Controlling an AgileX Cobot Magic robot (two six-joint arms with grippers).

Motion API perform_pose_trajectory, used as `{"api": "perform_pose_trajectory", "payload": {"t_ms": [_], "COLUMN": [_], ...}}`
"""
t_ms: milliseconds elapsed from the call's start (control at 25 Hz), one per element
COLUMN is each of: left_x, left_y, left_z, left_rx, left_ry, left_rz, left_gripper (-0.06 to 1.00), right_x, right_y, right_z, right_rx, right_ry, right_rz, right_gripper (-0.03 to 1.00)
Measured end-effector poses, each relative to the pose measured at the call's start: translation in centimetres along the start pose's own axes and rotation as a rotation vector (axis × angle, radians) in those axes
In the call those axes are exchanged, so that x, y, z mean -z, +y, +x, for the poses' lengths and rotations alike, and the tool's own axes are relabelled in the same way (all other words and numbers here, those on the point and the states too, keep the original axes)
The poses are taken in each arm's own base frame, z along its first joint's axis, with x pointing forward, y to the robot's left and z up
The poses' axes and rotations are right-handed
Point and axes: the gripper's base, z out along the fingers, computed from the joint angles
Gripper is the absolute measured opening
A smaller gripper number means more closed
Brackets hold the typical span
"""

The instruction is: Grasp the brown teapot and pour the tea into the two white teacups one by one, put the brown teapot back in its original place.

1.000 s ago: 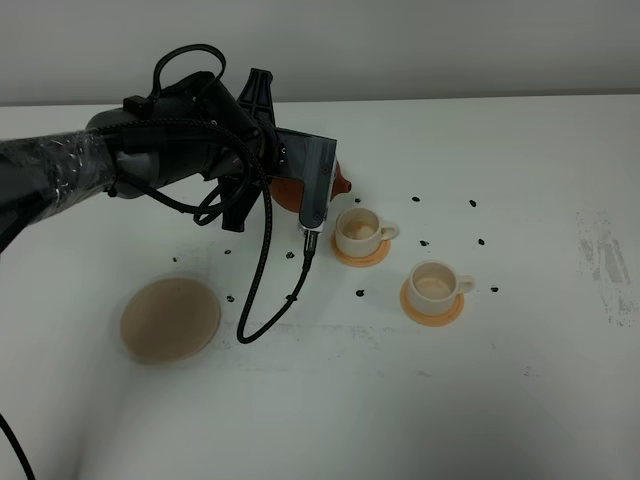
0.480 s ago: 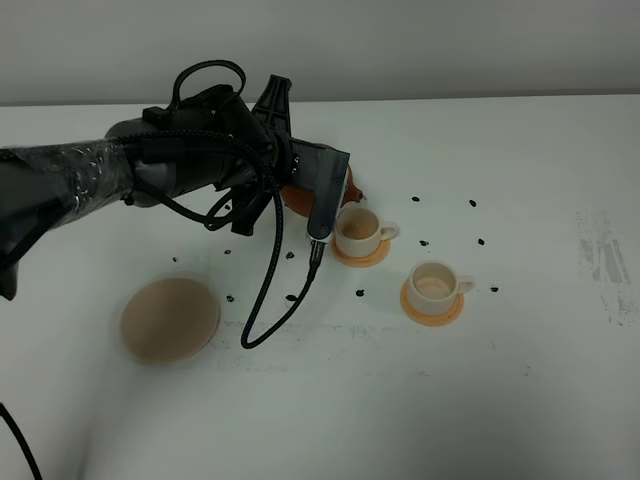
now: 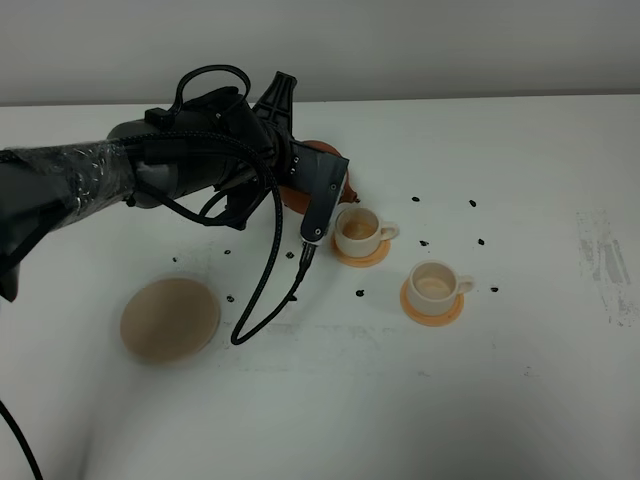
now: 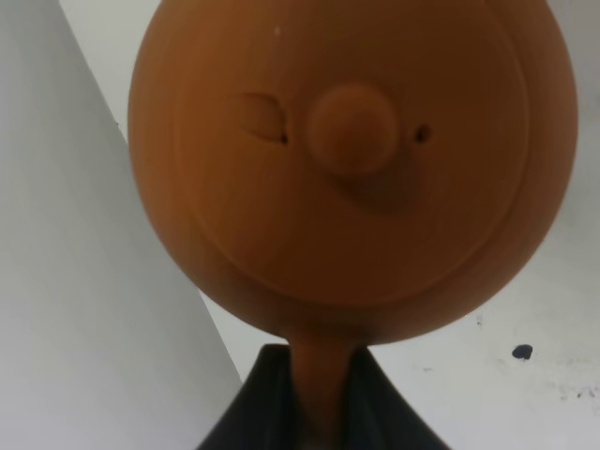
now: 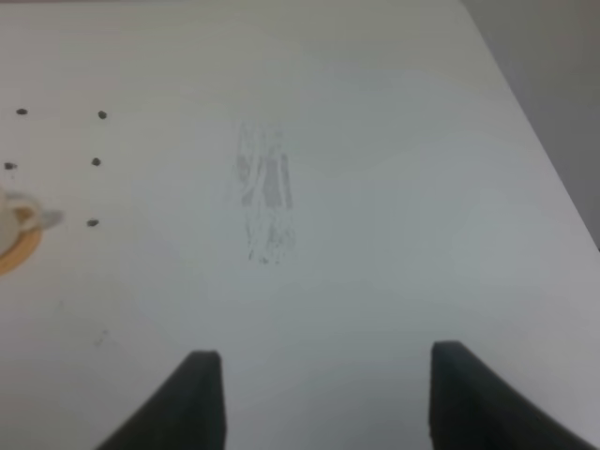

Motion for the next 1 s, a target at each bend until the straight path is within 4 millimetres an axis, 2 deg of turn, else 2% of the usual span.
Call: {"api": "perform_pose_trajectory", "payload": {"t_ms": [1000], "left_x": [0.00], "left_y": [0.14], "left_z": [0.00], "left_rx": [-0.176], "left_ry": [0.002], "left_rz": [-0.016], "left_gripper": [0.08], "right_x": [0.00], "right_y": [0.00], "right_z": [0.00], "right_rx": [0.000], "right_ry": [0.000], "right_rz": [0.000], "right_gripper": [0.47]}}
